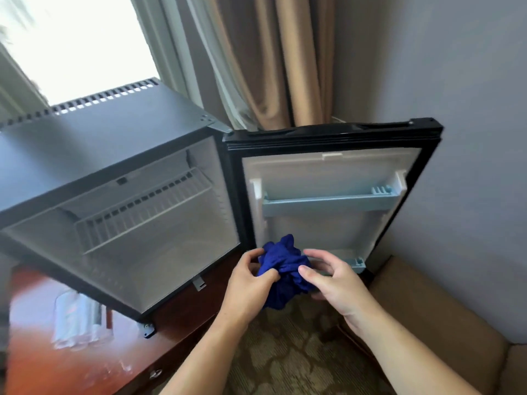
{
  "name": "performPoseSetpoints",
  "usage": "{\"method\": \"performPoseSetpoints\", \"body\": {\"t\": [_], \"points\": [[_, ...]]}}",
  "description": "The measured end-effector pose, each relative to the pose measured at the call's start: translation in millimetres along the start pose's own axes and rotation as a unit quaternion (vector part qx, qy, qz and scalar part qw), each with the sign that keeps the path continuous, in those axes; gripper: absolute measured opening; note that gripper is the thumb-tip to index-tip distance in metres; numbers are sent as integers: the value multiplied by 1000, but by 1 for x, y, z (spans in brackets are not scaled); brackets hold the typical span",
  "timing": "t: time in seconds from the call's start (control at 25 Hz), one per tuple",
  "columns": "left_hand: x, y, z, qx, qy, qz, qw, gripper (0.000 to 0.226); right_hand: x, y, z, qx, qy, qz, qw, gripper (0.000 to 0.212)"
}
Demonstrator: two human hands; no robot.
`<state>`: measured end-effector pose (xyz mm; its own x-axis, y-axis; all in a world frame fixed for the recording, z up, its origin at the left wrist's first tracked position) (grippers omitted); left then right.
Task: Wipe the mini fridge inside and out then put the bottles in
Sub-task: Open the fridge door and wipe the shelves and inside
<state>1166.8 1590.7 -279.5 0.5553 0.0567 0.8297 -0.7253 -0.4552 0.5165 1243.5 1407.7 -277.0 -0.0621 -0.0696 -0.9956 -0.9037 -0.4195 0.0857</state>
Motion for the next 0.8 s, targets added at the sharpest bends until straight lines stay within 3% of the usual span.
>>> {"method": "performPoseSetpoints", "body": {"t": [0.16,0.4,0.56,0.8], "points": [[24,-1,-56,24,39,62,997,53,-43,-16,45,12,-36,-83,996,27],[98,0,-102,68,30,229,971,55,-98,-27,71,42,-60,-172,982,30],[103,-18,-95,33,-2,211,977,61,-95,-28,71,52,-60,-152,985,32],[58,-50,-77,10,-28,151,988,65,-53,-24,67,55,-62,-77,994,31]]}}
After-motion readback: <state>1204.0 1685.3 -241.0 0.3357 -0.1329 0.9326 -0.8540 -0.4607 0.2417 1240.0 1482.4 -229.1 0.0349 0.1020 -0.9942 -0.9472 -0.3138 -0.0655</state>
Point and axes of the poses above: each hand's wrist, its own y-axis away from the middle knuckle, its own z-axis out of the palm, x = y × z, the point moved 7 cm from there along -y, towards the middle knuckle, and after that the axes turned 13 degrees about -z, right-handed, at the moved point
